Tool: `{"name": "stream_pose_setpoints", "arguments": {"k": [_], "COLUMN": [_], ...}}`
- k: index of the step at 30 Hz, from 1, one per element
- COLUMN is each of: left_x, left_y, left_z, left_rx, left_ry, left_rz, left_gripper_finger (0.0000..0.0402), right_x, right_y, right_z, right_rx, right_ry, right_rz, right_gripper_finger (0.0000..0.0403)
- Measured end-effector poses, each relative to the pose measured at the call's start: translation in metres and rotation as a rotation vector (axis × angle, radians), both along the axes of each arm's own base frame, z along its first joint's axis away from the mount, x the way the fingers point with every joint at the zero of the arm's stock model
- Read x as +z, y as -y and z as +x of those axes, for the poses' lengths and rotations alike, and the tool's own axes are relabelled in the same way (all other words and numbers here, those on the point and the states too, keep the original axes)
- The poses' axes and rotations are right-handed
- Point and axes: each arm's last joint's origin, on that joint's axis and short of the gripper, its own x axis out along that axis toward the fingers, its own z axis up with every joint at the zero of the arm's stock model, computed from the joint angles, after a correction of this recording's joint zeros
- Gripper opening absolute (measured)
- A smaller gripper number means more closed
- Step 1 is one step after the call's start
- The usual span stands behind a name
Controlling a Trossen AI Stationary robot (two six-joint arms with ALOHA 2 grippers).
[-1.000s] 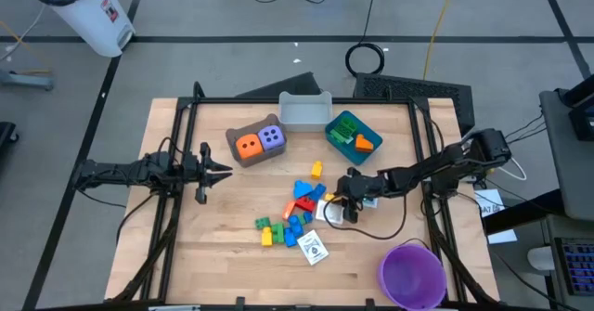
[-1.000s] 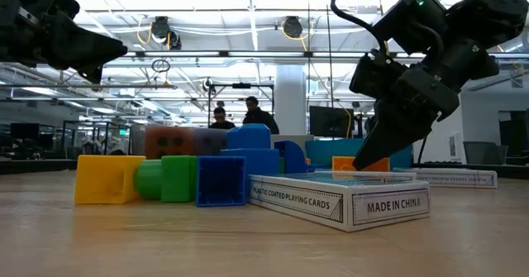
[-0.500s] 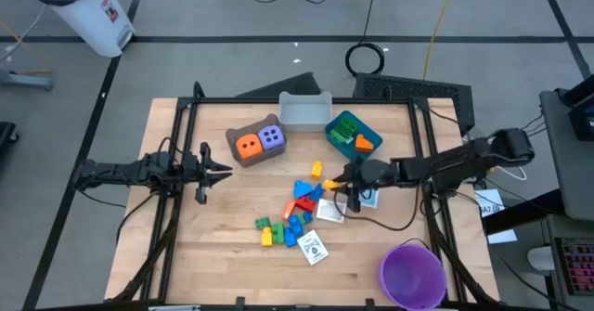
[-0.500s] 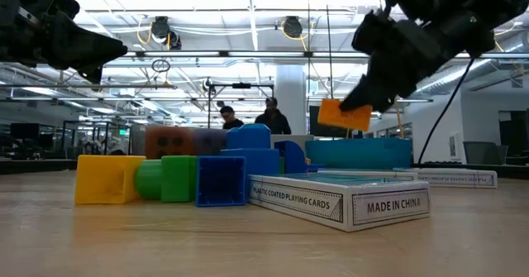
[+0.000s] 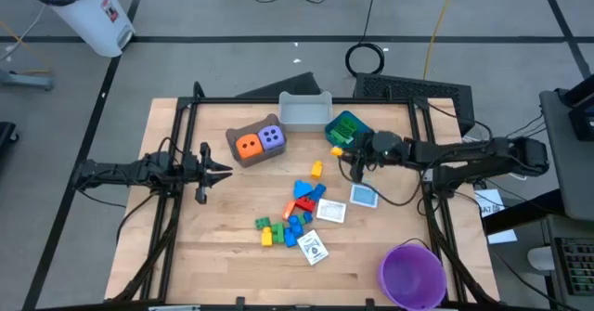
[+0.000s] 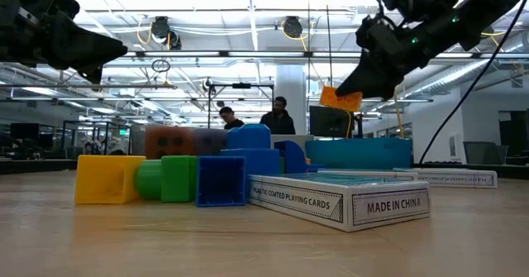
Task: Pick & Place Toys
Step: Put the yellow 8 studs game piece into the blue bin
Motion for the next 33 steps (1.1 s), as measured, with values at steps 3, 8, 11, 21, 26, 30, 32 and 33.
{"name": "stream_pose_setpoints", "arguments": {"k": [3,8,11,21,26,30,32,33], "left_x": [0.000,0.000,0.000,0.000,0.000,0.000,0.000,0.000], "left_y": [0.000,0.000,0.000,0.000,0.000,0.000,0.000,0.000], "left_z": [0.000,0.000,0.000,0.000,0.000,0.000,0.000,0.000], "left_rx": [0.000,0.000,0.000,0.000,0.000,0.000,0.000,0.000], "left_ry": [0.000,0.000,0.000,0.000,0.000,0.000,0.000,0.000], "left_rz": [0.000,0.000,0.000,0.000,0.000,0.000,0.000,0.000], "left_gripper_finger": [0.0076,0.0076,0.0076,0.0076,0.0076,0.0076,0.0076,0.0076], "right_x": [-0.002,-0.007,-0.009,-0.032,-0.039,-0.048,-0.053,-0.055], "right_y": [0.015,0.038,0.046,0.045,0.046,0.048,0.049,0.050], "right_z": [-0.007,-0.018,-0.023,-0.032,-0.025,-0.019,-0.018,-0.017], "right_rx": [-0.068,-0.181,-0.224,-0.275,-0.268,-0.254,-0.251,-0.251], "right_ry": [-0.040,-0.095,-0.116,-0.147,-0.151,-0.188,-0.207,-0.213], "right_rz": [-0.002,0.017,0.027,0.102,0.114,0.140,0.146,0.147], "right_gripper_finger": [0.0106,0.0106,0.0109,0.0110,0.0107,0.0105,0.0108,0.0111]}}
